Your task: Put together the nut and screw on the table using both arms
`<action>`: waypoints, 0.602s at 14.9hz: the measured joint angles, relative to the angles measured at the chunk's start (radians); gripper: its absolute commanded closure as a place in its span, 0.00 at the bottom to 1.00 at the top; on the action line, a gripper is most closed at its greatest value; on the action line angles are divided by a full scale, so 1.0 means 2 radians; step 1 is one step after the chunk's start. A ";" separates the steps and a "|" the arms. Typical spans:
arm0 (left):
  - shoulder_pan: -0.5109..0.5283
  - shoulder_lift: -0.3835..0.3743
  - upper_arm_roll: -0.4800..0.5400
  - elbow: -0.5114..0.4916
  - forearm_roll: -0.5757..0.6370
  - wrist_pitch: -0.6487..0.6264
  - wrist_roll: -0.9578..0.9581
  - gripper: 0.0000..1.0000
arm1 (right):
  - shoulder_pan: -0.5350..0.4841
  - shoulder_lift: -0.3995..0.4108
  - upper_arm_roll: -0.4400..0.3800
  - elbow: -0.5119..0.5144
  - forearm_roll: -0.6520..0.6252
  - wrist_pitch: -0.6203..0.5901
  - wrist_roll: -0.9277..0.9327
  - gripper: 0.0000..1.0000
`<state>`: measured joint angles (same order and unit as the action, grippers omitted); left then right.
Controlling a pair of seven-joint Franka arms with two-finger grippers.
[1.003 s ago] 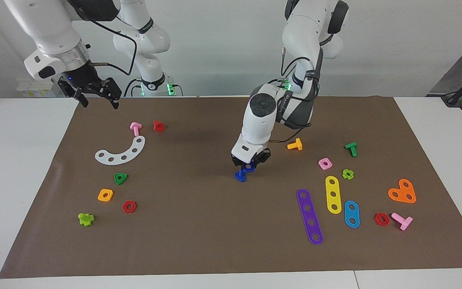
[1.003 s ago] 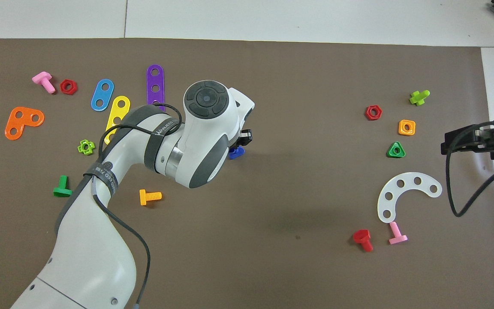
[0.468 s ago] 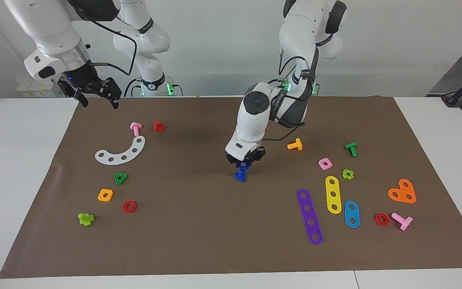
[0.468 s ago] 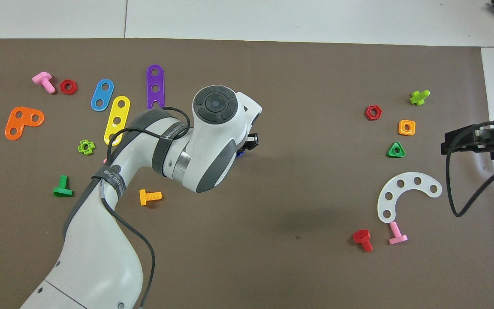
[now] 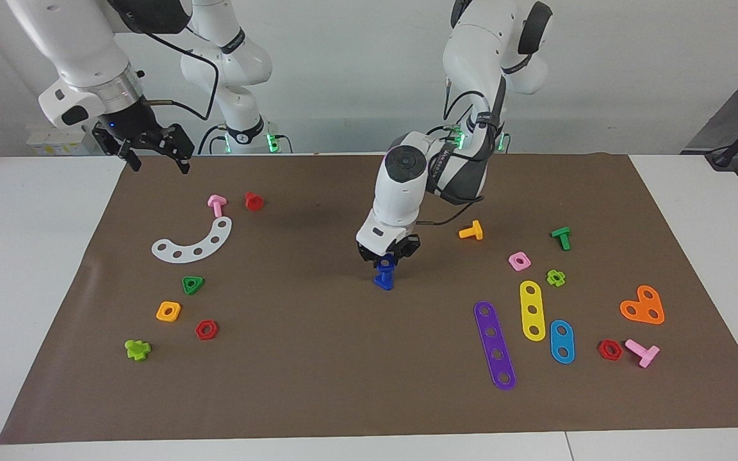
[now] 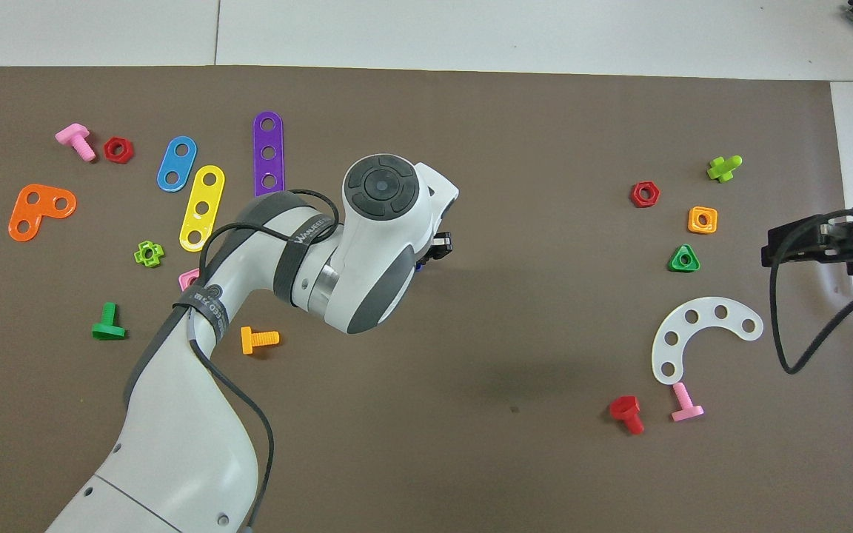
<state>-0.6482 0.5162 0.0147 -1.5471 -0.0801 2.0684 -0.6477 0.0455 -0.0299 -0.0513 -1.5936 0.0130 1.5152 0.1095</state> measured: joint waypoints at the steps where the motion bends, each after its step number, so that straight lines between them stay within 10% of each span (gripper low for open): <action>1: 0.000 0.001 0.000 0.001 0.000 0.002 0.000 0.94 | 0.000 0.000 0.000 0.000 0.000 0.000 0.000 0.00; 9: 0.000 0.002 0.001 0.001 0.000 0.002 0.000 0.95 | 0.000 0.000 0.000 0.000 0.000 0.000 0.000 0.00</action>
<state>-0.6484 0.5207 0.0161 -1.5448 -0.0801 2.0715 -0.6477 0.0455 -0.0299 -0.0513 -1.5936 0.0130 1.5152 0.1095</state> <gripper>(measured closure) 0.533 0.000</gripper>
